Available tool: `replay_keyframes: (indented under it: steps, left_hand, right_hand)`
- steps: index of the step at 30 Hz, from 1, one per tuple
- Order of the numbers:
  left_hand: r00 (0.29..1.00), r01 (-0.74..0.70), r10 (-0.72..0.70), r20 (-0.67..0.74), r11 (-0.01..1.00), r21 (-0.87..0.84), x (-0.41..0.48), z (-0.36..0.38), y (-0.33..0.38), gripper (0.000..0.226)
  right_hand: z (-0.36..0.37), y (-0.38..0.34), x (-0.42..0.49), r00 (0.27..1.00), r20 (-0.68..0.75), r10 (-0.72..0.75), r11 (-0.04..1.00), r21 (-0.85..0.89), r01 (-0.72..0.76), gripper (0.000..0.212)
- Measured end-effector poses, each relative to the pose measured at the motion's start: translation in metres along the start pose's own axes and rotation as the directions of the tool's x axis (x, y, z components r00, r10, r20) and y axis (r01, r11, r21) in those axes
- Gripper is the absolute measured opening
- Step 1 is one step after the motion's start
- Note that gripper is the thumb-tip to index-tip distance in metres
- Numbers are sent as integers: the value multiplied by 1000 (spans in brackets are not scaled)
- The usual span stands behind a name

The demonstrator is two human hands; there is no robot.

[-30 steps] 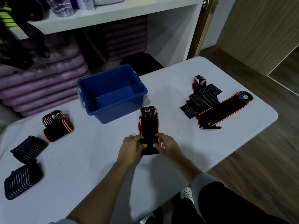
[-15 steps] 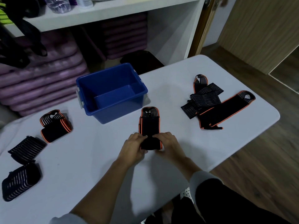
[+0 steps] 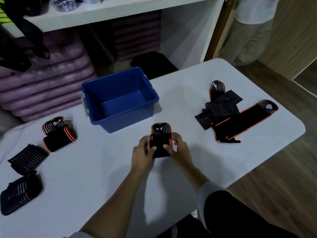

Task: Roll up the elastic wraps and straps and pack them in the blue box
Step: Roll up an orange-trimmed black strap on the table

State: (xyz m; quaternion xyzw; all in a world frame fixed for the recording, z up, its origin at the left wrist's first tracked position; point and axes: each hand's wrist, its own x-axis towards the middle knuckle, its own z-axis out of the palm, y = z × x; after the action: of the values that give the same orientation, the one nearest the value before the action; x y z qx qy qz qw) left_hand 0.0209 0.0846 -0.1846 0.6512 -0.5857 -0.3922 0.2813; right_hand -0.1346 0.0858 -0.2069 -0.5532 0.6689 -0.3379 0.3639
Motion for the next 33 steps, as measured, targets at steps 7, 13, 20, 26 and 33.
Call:
replay_keyframes:
  steps: [7, 13, 20, 26, 33]
  left_hand:
    - [987, 16, -15, -158, 1000, 10, -5, 12, 2, 29]
    - [976, 67, -74, -204, 997, -38, -15, 16, 7, 21]
    - [937, 132, -217, -273, 945, -298, -44, 1, 11, 28]
    - [823, 125, -313, -473, 914, -387, -72, -38, -3, 26]
    - [671, 111, -338, -660, 926, -361, -83, -122, -43, 25]
  right_hand:
    - [-4, 12, 3, 967, 91, -236, 972, 23, 235, 74]
    - [-8, 14, 6, 941, 143, -306, 950, -19, 312, 53]
    - [-2, 5, -1, 915, 256, -313, 950, 67, 306, 45]
    - [41, -32, -3, 817, 435, -378, 923, 112, 367, 48]
    - [127, -110, -4, 698, 523, -489, 870, 244, 428, 47]
